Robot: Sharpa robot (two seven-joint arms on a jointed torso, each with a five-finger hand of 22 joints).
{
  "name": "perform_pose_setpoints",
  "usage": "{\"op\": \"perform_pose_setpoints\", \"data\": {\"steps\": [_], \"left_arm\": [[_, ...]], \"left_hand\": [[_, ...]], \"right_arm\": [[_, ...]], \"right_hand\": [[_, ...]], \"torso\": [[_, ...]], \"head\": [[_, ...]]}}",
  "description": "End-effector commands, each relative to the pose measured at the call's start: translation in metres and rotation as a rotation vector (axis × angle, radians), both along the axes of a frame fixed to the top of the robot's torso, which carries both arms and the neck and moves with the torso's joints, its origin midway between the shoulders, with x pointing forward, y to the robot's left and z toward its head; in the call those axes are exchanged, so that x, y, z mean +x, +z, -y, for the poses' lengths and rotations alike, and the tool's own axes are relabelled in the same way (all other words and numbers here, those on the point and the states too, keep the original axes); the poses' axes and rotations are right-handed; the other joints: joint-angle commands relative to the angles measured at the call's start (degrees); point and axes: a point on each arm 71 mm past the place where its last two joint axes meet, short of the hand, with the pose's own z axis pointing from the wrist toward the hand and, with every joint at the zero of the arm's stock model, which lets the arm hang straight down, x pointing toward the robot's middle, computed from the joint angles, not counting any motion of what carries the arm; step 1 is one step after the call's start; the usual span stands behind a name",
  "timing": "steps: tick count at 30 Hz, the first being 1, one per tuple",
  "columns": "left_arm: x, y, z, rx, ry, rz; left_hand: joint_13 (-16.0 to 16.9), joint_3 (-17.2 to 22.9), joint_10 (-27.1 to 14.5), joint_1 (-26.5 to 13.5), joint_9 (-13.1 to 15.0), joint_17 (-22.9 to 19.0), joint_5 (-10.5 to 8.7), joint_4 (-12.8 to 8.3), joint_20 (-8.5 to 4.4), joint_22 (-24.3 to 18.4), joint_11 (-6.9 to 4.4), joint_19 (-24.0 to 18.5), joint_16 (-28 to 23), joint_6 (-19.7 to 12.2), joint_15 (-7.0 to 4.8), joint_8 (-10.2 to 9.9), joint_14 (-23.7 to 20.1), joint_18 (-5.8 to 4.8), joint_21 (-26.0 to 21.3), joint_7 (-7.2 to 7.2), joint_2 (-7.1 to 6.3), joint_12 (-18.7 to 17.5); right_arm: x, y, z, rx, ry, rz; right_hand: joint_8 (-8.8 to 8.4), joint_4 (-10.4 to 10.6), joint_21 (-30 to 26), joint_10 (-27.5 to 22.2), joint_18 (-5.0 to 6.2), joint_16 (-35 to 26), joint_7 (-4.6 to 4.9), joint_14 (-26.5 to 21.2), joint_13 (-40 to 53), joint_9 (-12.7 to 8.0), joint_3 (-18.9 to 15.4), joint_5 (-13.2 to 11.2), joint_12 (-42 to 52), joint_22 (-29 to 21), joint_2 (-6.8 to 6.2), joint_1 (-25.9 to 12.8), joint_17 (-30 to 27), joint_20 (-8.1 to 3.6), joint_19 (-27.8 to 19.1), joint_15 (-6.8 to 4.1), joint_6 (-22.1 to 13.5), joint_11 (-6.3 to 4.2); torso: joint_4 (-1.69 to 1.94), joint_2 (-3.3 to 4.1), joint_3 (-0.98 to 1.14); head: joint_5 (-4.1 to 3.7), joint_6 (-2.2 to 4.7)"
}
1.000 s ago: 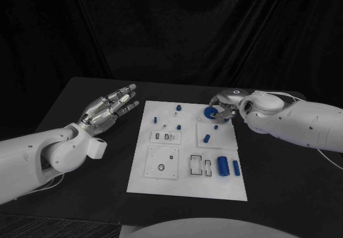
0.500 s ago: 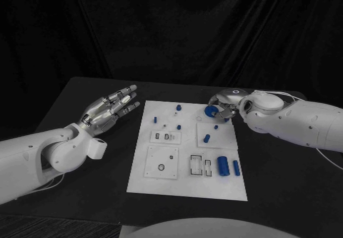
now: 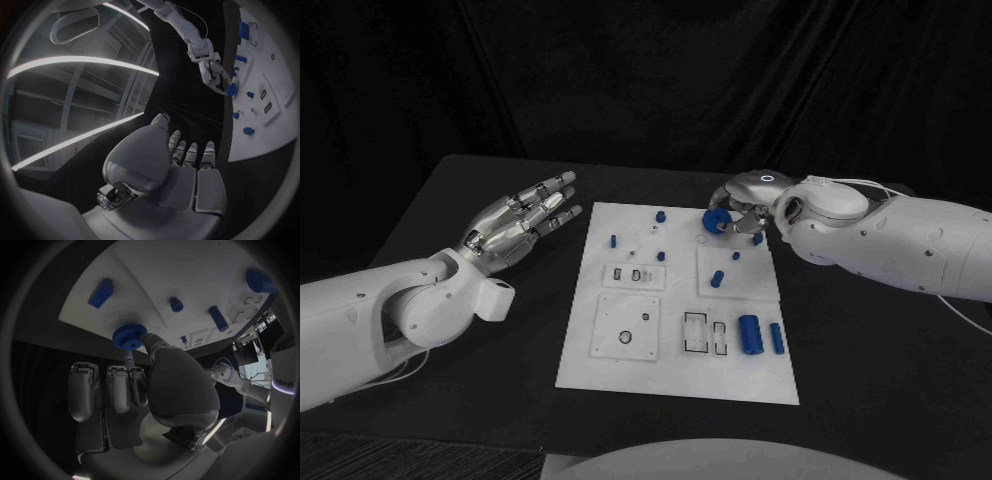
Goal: Assemble the parts on the task board
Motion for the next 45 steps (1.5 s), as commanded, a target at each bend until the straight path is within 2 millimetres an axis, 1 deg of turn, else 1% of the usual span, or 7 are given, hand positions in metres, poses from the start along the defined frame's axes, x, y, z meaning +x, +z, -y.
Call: {"op": "perform_pose_setpoints", "data": {"steps": [1,10,20,24,27,33,45], "left_arm": [[-0.001,0.000,0.001,-0.011,-0.013,0.002],[0.000,0.000,0.003,-0.011,-0.017,0.000],[0.001,-0.001,0.004,-0.008,-0.020,-0.003],[0.002,-0.001,0.005,-0.009,-0.024,-0.004],[0.002,-0.001,0.006,-0.010,-0.027,-0.004],[0.002,-0.001,0.007,-0.010,-0.030,-0.005],[0.003,-0.002,0.007,-0.010,-0.034,-0.008]], "left_hand": [[0.14,1.81,-0.12,0.60,0.82,-0.36,1.23,-0.58,0.37,0.10,0.77,0.62,-0.47,-0.03,0.69,0.80,0.42,-0.25,-0.15,-0.04,0.01,0.92],[0.14,1.89,-0.13,0.59,0.82,-0.36,1.23,-0.65,0.44,0.11,0.74,0.64,-0.45,-0.07,0.85,0.79,0.43,-0.26,-0.13,-0.07,-0.01,0.93],[0.14,1.96,-0.14,0.57,0.81,-0.33,1.24,-0.72,0.51,0.12,0.71,0.66,-0.42,-0.13,1.03,0.77,0.46,-0.26,-0.12,-0.11,-0.03,0.93],[0.14,2.01,-0.14,0.54,0.81,-0.33,1.24,-0.77,0.57,0.12,0.69,0.67,-0.40,-0.18,1.16,0.76,0.46,-0.27,-0.12,-0.14,-0.06,0.94],[0.14,2.01,-0.14,0.54,0.81,-0.33,1.24,-0.77,0.57,0.12,0.69,0.67,-0.40,-0.18,1.16,0.76,0.46,-0.27,-0.12,-0.14,-0.06,0.94],[0.14,2.07,-0.14,0.54,0.80,-0.32,1.26,-0.82,0.61,0.13,0.68,0.68,-0.39,-0.23,1.25,0.75,0.47,-0.28,-0.11,-0.17,-0.07,0.95],[0.14,2.13,-0.15,0.54,0.80,-0.32,1.28,-0.87,0.65,0.12,0.69,0.67,-0.39,-0.24,1.31,0.75,0.47,-0.28,-0.12,-0.19,-0.07,0.95]], "right_arm": [[-0.001,0.015,-0.013,0.037,0.034,0.061],[-0.004,0.032,-0.048,0.057,0.112,0.078],[-0.005,0.030,-0.083,0.029,0.183,0.030],[-0.004,0.028,-0.097,0.018,0.208,0.013],[-0.004,0.026,-0.106,0.013,0.225,0.003],[-0.002,0.018,-0.116,0.005,0.238,-0.013],[0.001,0.008,-0.116,-0.008,0.225,-0.037]], "right_hand": [[4.84,-0.06,-0.12,6.24,-1.27,1.15,-0.30,6.16,15.06,5.48,1.15,-0.65,0.95,12.05,0.64,0.70,15.27,0.37,2.92,0.38,5.14,0.56],[4.91,-0.07,-0.13,6.24,-1.27,1.15,-0.25,6.16,15.06,5.57,1.07,-1.27,0.95,12.06,0.58,0.50,15.27,0.40,2.93,0.42,5.18,0.61],[4.81,-0.09,-0.19,6.24,-1.26,1.15,-0.16,6.16,15.06,5.58,1.05,-1.92,0.95,12.03,0.65,0.32,15.27,0.44,2.90,0.47,4.96,0.67],[4.72,-0.13,-0.23,6.24,-1.24,1.15,-0.13,6.16,15.06,5.55,1.08,-2.06,0.95,12.00,0.68,0.32,15.27,0.45,2.87,0.49,4.80,0.70],[4.70,-0.14,-0.23,6.24,-1.24,1.15,-0.13,6.16,15.06,5.54,1.09,-2.08,0.95,12.00,0.70,0.32,15.27,0.46,2.87,0.49,4.77,0.70],[4.67,-0.16,-0.26,6.24,-1.23,1.15,-0.13,6.16,15.06,5.53,1.11,-2.11,0.95,11.98,0.72,0.33,15.27,0.46,2.85,0.50,4.73,0.71],[4.26,-0.33,-0.58,6.24,-1.13,1.15,0.00,6.16,15.06,5.37,1.22,-2.32,0.95,11.72,0.79,0.28,15.27,0.53,2.58,0.58,4.14,0.81]], "torso": [[0.02,0.00,0.00],[0.02,0.00,-0.01],[0.03,-0.01,-0.03],[0.27,-0.01,-0.08],[0.16,0.00,-0.10],[0.04,0.01,-0.05],[0.01,0.02,0.01]], "head": [[0.01,-0.05],[0.09,0.00],[0.20,0.06],[-0.05,0.08],[-0.08,0.06],[0.15,-0.01],[0.07,-0.46]]}}
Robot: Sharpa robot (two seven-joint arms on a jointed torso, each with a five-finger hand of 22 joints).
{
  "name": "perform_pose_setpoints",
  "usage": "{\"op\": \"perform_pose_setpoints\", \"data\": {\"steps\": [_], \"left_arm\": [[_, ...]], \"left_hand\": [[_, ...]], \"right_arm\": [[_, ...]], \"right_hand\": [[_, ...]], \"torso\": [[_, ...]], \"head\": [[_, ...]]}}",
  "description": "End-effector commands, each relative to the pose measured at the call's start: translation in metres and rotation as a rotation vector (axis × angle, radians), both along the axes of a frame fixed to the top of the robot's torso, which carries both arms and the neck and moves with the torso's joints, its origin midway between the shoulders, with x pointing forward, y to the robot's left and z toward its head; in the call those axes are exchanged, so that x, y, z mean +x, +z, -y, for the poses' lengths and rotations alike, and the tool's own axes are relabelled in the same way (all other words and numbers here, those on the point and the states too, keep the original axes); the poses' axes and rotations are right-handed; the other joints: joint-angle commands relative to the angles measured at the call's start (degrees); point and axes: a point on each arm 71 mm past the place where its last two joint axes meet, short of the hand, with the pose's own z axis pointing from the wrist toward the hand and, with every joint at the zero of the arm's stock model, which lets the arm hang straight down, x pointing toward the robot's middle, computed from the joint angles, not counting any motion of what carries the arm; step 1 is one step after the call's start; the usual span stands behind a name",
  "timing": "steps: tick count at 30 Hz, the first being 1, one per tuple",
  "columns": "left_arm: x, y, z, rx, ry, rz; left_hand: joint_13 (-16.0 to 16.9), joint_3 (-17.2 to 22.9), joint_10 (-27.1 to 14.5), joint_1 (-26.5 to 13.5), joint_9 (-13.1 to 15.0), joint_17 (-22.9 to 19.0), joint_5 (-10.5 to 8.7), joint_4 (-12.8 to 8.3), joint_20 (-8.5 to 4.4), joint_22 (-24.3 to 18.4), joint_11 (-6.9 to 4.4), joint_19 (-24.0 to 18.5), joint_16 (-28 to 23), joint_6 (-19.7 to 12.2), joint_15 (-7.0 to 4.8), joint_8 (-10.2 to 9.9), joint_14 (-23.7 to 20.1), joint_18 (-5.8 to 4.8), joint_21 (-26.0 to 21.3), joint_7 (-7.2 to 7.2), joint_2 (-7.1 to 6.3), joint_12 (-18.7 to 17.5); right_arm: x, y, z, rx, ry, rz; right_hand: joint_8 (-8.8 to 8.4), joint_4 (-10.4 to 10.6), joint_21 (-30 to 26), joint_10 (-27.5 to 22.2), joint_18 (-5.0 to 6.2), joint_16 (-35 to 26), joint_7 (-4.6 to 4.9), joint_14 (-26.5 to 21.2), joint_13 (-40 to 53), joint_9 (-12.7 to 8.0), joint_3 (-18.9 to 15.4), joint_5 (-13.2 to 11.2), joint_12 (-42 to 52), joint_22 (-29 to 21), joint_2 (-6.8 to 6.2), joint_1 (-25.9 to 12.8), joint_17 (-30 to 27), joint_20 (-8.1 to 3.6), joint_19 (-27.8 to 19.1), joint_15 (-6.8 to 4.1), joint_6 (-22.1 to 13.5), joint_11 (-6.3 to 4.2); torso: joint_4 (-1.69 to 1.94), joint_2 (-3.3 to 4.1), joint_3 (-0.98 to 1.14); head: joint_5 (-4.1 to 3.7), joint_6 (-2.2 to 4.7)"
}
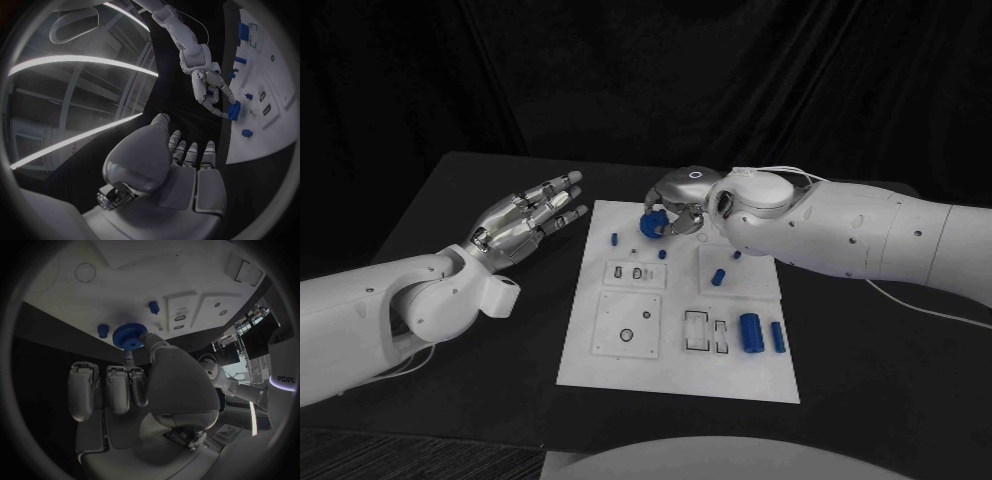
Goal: Assemble the parts on the task board
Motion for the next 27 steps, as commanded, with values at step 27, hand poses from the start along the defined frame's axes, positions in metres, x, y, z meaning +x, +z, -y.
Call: {"op": "perform_pose_setpoints", "data": {"steps": [27], "left_arm": [[-0.0009,-0.0013,0.0021,-0.013,-0.022,-0.005]], "left_hand": [[0.14,2.30,-0.16,0.58,0.80,-0.32,0.70,-1.03,0.34,0.13,0.71,0.32,-0.38,-0.29,1.02,0.73,0.08,-0.29,-0.10,-0.24,-0.05,0.96]], "right_arm": [[0.0047,-0.0109,0.0043,-0.008,-0.012,-0.006]], "right_hand": [[-4.78,-2.21,-4.23,5.82,-0.08,1.15,-3.49,5.86,15.06,-2.18,2.59,-6.62,0.95,9.40,1.61,-0.54,15.27,-0.92,0.12,-1.53,-10.50,-2.12]], "torso": [[-0.02,-0.01,0.06]], "head": [[-0.07,-0.65]]}}
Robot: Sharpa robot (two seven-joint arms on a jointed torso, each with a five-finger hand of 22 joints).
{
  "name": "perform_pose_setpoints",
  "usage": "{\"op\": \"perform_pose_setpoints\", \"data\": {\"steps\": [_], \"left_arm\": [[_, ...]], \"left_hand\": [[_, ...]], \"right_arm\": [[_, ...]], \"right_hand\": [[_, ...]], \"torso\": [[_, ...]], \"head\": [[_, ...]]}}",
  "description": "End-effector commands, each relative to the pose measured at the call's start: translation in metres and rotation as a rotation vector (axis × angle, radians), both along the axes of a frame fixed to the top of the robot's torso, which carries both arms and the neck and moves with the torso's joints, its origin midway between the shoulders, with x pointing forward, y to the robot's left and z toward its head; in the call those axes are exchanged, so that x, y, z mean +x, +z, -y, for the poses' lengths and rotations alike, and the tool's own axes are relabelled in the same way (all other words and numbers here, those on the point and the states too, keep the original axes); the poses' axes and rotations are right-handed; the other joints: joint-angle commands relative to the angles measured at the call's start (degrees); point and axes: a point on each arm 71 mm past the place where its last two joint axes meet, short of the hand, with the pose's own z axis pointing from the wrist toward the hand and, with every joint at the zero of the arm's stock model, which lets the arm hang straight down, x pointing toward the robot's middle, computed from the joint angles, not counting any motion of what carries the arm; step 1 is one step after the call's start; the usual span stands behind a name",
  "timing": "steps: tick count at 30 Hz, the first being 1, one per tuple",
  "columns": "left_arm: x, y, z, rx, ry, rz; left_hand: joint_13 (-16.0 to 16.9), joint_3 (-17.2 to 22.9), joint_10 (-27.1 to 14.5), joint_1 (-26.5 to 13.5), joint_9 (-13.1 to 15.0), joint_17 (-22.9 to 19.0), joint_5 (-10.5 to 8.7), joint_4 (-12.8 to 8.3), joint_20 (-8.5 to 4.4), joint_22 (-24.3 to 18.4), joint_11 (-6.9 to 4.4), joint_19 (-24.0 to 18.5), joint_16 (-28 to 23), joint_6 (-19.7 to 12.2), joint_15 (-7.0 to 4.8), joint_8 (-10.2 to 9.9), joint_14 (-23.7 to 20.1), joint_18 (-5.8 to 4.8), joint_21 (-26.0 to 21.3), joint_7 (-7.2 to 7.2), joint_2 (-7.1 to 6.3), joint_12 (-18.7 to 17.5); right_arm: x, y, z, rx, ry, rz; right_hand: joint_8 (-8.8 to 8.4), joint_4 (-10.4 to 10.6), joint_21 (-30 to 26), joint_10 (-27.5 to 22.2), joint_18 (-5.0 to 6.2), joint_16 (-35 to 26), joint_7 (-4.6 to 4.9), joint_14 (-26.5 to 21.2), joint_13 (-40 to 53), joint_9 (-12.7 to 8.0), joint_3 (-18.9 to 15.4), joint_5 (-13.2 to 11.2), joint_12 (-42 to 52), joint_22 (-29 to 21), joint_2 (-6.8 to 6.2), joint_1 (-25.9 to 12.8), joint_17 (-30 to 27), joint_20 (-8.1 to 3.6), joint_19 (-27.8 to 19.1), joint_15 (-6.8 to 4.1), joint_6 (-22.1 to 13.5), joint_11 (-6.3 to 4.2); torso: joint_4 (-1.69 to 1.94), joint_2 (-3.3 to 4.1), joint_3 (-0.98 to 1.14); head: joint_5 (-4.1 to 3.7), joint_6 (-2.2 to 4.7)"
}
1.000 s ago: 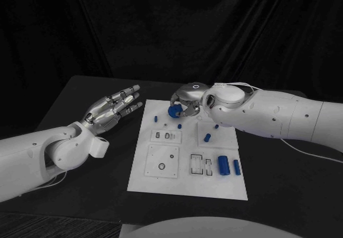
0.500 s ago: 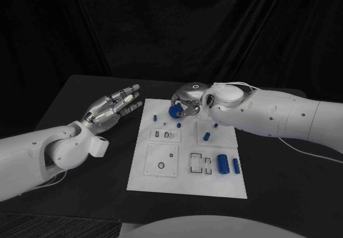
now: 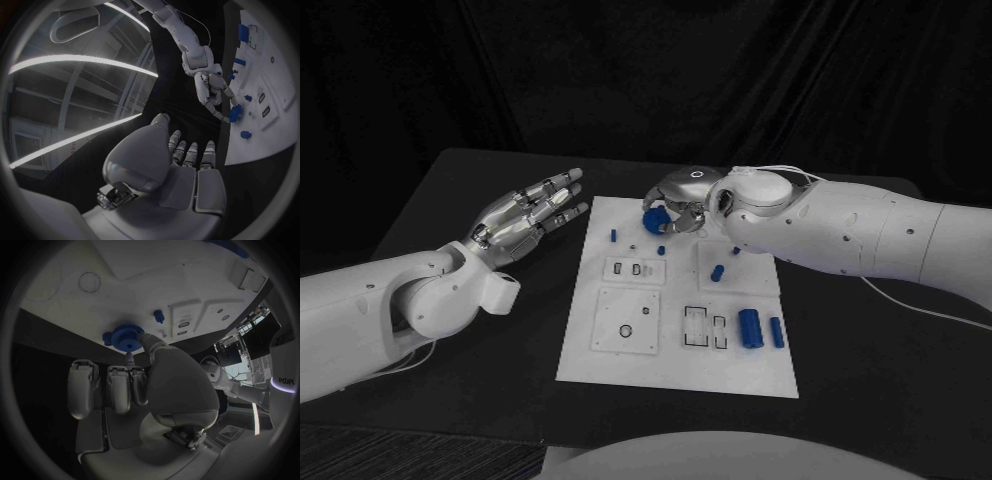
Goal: Assemble the parts on the task board
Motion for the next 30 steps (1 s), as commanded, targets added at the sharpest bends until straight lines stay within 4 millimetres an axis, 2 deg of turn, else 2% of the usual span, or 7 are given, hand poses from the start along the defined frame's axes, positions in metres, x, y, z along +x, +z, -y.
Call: {"op": "perform_pose_setpoints", "data": {"steps": [1,12,20,24,26,27,30], "left_arm": [[-0.001,0.000,0.002,-0.013,-0.015,0.002],[-0.001,-0.001,0.002,-0.012,-0.017,-0.002],[-0.001,-0.001,0.001,-0.012,-0.020,-0.005],[-0.002,-0.001,-0.001,-0.010,-0.014,-0.005],[-0.002,-0.001,-0.002,-0.010,-0.012,-0.005],[-0.002,-0.001,-0.002,-0.009,-0.011,-0.005],[-0.002,-0.001,-0.003,-0.008,-0.010,-0.006]], "left_hand": [[0.14,2.30,-0.16,0.58,0.80,-0.32,0.70,-1.02,0.34,0.13,0.71,0.32,-0.38,-0.29,1.00,0.73,0.07,-0.29,-0.10,-0.23,-0.05,0.96],[0.14,2.37,-0.16,0.59,0.80,-0.32,0.72,-1.08,0.37,0.13,0.74,0.32,-0.38,-0.29,1.04,0.73,0.07,-0.29,-0.10,-0.23,-0.04,0.97],[0.14,2.59,-0.17,0.65,0.81,-0.32,0.76,-1.22,0.44,0.13,0.80,0.32,-0.38,-0.28,1.12,0.73,0.08,-0.30,-0.10,-0.21,0.08,0.97],[0.14,2.59,-0.17,0.65,0.81,-0.32,0.76,-1.22,0.44,0.13,0.80,0.32,-0.38,-0.28,1.12,0.73,0.08,-0.30,-0.10,-0.21,0.08,0.97],[0.15,2.72,-0.15,0.68,0.81,-0.31,0.76,-1.32,0.47,0.13,0.90,0.33,-0.37,-0.25,1.12,0.74,0.09,-0.31,-0.10,-0.20,0.11,1.02],[0.15,2.72,-0.15,0.68,0.81,-0.31,0.76,-1.32,0.47,0.13,0.90,0.33,-0.37,-0.25,1.12,0.74,0.09,-0.31,-0.10,-0.20,0.11,1.02],[0.16,2.73,-0.14,0.69,0.81,-0.30,0.76,-1.34,0.47,0.14,0.91,0.34,-0.35,-0.24,1.12,0.74,0.09,-0.31,-0.09,-0.20,0.11,1.04]], "right_arm": [[0.000,-0.001,0.000,0.006,0.004,0.008],[0.000,0.000,0.002,0.011,-0.005,0.015],[-0.001,0.002,0.009,0.031,-0.010,0.037],[-0.004,0.011,0.022,0.075,-0.014,0.088],[-0.006,0.017,0.029,0.093,-0.021,0.108],[-0.007,0.022,0.035,0.106,-0.028,0.118],[-0.010,0.033,0.054,0.145,-0.059,0.131]], "right_hand": [[-1.27,-0.32,-1.47,6.43,-0.10,1.15,0.00,6.00,15.06,-0.70,0.69,-0.66,0.95,9.38,1.35,-0.28,15.27,-0.33,-0.06,-0.34,-0.84,-0.01],[-1.21,-0.04,-2.09,6.43,0.03,1.15,-0.56,6.00,15.06,-1.74,0.92,-2.06,0.95,9.07,2.75,-0.67,15.27,-0.94,-0.37,-0.91,-0.96,-0.61],[-0.44,0.41,-2.23,6.43,0.00,1.15,0.23,6.00,15.06,-2.52,0.53,-4.27,0.95,9.13,3.39,-1.49,15.27,-1.00,-0.29,-0.79,0.29,-0.23],[1.55,2.25,-1.57,6.43,-0.24,1.15,1.34,6.00,15.06,-2.84,-1.49,-10.92,0.95,9.76,3.20,-3.84,15.27,-0.43,0.41,-0.08,4.03,0.67],[2.10,2.73,-1.39,6.43,-0.30,1.15,1.59,6.00,15.06,-2.86,-2.14,-12.48,0.95,9.94,3.04,-4.39,15.27,-0.27,0.60,0.09,4.98,0.88],[2.79,3.31,-0.84,6.43,-0.47,1.15,1.88,6.00,15.06,-2.74,-3.09,-14.49,0.95,10.37,2.56,-5.15,15.27,-0.10,1.04,0.26,6.01,1.11],[5.16,4.40,2.66,6.43,-1.49,1.15,2.51,6.00,15.06,-1.81,-4.99,-16.23,0.95,12.89,1.08,-5.02,15.27,0.31,3.52,0.77,7.94,1.60]], "torso": [[0.10,-0.01,-0.04],[-0.01,-0.03,-0.03],[0.00,-0.01,-0.01],[0.03,-0.01,-0.03],[0.04,0.00,-0.03],[0.05,0.00,-0.02],[0.04,-0.01,-0.03]], "head": [[-0.05,-0.03],[-0.05,-0.30],[-0.13,-0.21],[-0.02,0.03],[0.02,0.02],[0.05,0.00],[0.16,-0.19]]}}
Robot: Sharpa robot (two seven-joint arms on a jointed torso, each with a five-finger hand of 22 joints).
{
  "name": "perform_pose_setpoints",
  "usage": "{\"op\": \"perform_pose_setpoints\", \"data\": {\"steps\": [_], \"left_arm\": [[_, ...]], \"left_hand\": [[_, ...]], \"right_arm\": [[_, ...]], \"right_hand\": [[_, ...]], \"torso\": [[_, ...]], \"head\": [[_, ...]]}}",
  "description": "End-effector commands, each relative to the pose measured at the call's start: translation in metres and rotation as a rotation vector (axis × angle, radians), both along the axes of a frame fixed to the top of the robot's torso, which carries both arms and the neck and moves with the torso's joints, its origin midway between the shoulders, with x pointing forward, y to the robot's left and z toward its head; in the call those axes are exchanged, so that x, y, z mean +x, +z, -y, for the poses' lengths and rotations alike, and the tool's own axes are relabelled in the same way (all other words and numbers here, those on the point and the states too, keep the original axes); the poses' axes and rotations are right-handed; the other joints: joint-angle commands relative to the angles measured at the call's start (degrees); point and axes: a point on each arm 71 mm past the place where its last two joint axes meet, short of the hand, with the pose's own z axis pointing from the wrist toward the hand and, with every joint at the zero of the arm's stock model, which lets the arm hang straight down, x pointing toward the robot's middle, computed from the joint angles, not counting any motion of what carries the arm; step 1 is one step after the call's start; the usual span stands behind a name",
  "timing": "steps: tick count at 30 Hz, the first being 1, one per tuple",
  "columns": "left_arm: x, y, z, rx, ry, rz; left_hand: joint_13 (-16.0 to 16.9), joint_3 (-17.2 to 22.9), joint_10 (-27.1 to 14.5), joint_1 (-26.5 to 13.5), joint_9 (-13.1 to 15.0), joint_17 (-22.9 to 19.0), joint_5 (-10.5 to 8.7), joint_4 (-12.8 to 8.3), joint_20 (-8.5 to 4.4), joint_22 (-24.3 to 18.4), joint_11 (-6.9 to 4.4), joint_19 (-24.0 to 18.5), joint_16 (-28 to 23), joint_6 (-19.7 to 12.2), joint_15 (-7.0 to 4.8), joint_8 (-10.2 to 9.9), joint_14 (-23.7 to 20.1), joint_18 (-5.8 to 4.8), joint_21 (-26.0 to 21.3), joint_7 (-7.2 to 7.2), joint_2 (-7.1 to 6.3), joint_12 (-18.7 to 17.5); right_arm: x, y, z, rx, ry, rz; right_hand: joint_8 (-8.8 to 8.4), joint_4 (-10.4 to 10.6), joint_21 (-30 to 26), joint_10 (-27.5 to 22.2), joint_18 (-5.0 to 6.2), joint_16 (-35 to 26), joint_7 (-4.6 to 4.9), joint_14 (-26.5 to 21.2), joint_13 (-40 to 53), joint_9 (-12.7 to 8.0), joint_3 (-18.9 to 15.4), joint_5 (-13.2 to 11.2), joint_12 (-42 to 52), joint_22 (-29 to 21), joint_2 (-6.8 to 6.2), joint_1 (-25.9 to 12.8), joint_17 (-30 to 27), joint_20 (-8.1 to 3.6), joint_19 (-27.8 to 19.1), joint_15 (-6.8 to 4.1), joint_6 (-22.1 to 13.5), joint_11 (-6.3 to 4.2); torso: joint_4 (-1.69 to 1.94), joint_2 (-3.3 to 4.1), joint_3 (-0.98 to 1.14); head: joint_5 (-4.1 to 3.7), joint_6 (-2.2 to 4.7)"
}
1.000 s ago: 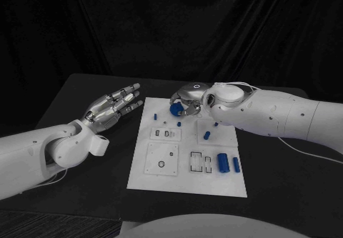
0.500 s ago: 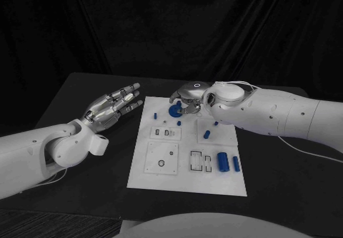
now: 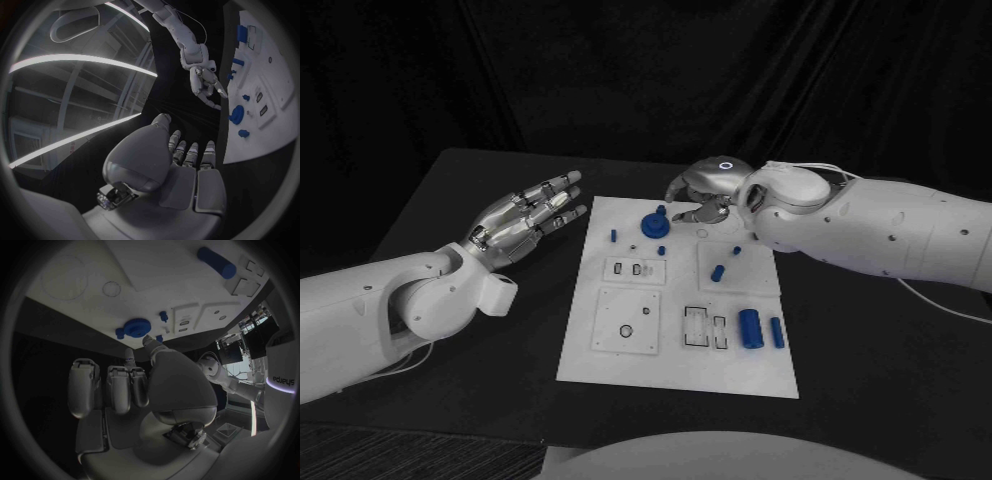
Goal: Assemble the parts on the task board
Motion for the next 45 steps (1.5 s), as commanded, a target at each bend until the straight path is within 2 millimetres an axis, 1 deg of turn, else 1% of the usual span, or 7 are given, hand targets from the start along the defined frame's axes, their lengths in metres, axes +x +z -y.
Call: {"op": "perform_pose_setpoints", "data": {"steps": [1,5,10,17,31,36,45], "left_arm": [[-0.001,0.001,0.001,-0.012,-0.009,0.005],[-0.001,0.000,0.000,-0.011,-0.007,0.004],[-0.002,-0.001,-0.002,-0.010,-0.002,0.001],[-0.005,-0.006,-0.005,-0.008,0.007,-0.010],[-0.007,-0.010,-0.005,-0.008,0.008,-0.016],[-0.007,-0.010,-0.006,-0.008,0.009,-0.017],[-0.007,-0.011,-0.005,-0.008,0.008,-0.018]], "left_hand": [[0.16,1.32,-0.14,0.69,0.82,-0.30,0.76,0.07,0.47,0.14,0.91,0.34,-0.35,-0.24,0.34,0.74,0.30,-0.31,-0.09,-0.20,0.10,1.04],[0.16,1.32,-0.14,0.69,0.82,-0.30,0.76,0.07,0.47,0.14,0.91,0.34,-0.35,-0.24,0.34,0.74,0.30,-0.31,-0.09,-0.20,0.10,1.04],[0.17,1.38,-0.12,0.70,0.83,-0.29,0.76,-0.01,0.49,0.15,0.95,0.36,-0.34,-0.16,0.34,0.76,0.31,-0.31,-0.08,-0.18,0.07,1.07],[0.17,1.38,-0.12,0.70,0.83,-0.29,0.76,-0.01,0.49,0.15,0.95,0.36,-0.34,-0.16,0.34,0.76,0.31,-0.31,-0.08,-0.18,0.07,1.07],[0.17,1.47,-0.10,0.71,0.84,-0.29,0.77,-0.14,0.52,0.16,0.99,0.38,-0.32,-0.11,0.34,0.78,0.32,-0.30,-0.06,-0.16,-0.01,1.10],[0.17,1.47,-0.10,0.71,0.84,-0.29,0.77,-0.14,0.52,0.16,0.99,0.38,-0.32,-0.11,0.34,0.78,0.32,-0.30,-0.06,-0.16,-0.01,1.10],[0.17,1.51,-0.10,0.71,0.84,-0.29,0.79,-0.19,0.53,0.16,1.00,0.38,-0.32,-0.12,0.35,0.78,0.32,-0.30,-0.06,-0.16,-0.02,1.10]], "right_arm": [[-0.002,0.015,0.012,0.090,-0.030,0.060],[-0.009,0.026,0.047,0.128,-0.093,0.071],[-0.013,0.027,0.077,0.121,-0.164,0.055],[-0.023,0.012,0.111,0.117,-0.215,0.031],[-0.037,-0.022,0.145,0.088,-0.253,-0.031],[-0.037,-0.029,0.152,0.076,-0.275,-0.043],[-0.033,-0.038,0.156,0.054,-0.301,-0.067]], "right_hand": [[2.00,0.71,2.74,5.57,-1.60,1.15,0.08,6.14,15.06,0.66,-1.30,-0.92,0.95,13.20,-1.08,-0.99,15.27,0.40,3.78,0.62,1.14,0.76],[4.58,2.87,3.95,5.57,-1.96,1.15,0.26,6.14,15.06,2.14,-2.30,-0.73,0.95,14.08,-2.42,-0.11,15.27,0.67,4.58,0.80,0.45,1.00],[7.90,5.14,4.16,5.57,-2.02,1.15,0.36,6.14,15.06,4.19,-2.55,2.18,0.95,14.29,-3.44,2.76,15.27,0.82,4.69,0.90,-3.02,1.12],[11.15,5.82,4.24,5.57,-2.05,1.15,0.22,6.14,15.06,5.98,-2.98,5.28,0.95,14.41,-4.18,4.15,15.27,0.81,4.75,0.91,-6.48,1.02],[12.05,5.94,3.55,5.57,-1.84,1.15,-0.40,6.14,15.06,5.97,-3.40,5.26,0.95,14.08,-5.09,3.88,15.27,0.48,4.29,0.48,-10.52,0.51],[11.98,5.94,3.05,5.57,-1.68,1.15,-0.46,6.14,15.06,5.63,-3.34,5.43,0.95,13.82,-5.06,4.03,15.27,0.38,3.96,0.40,-11.79,0.43],[12.31,5.90,2.53,5.57,-1.53,1.15,-0.46,6.14,15.06,5.51,-3.21,5.88,0.95,13.56,-4.97,4.23,15.27,0.34,3.62,0.36,-11.91,0.40]], "torso": [[0.00,-0.01,-0.01],[-0.06,-0.05,-0.01],[-0.01,-0.09,0.05],[-0.18,-0.25,0.02],[-0.55,-0.47,0.25],[-0.44,-0.45,0.13],[-0.40,-0.39,0.16]], "head": [[0.13,-0.19],[0.40,-0.10],[0.39,0.02],[0.64,0.32],[0.60,-0.25],[0.49,-0.16],[0.43,0.01]]}}
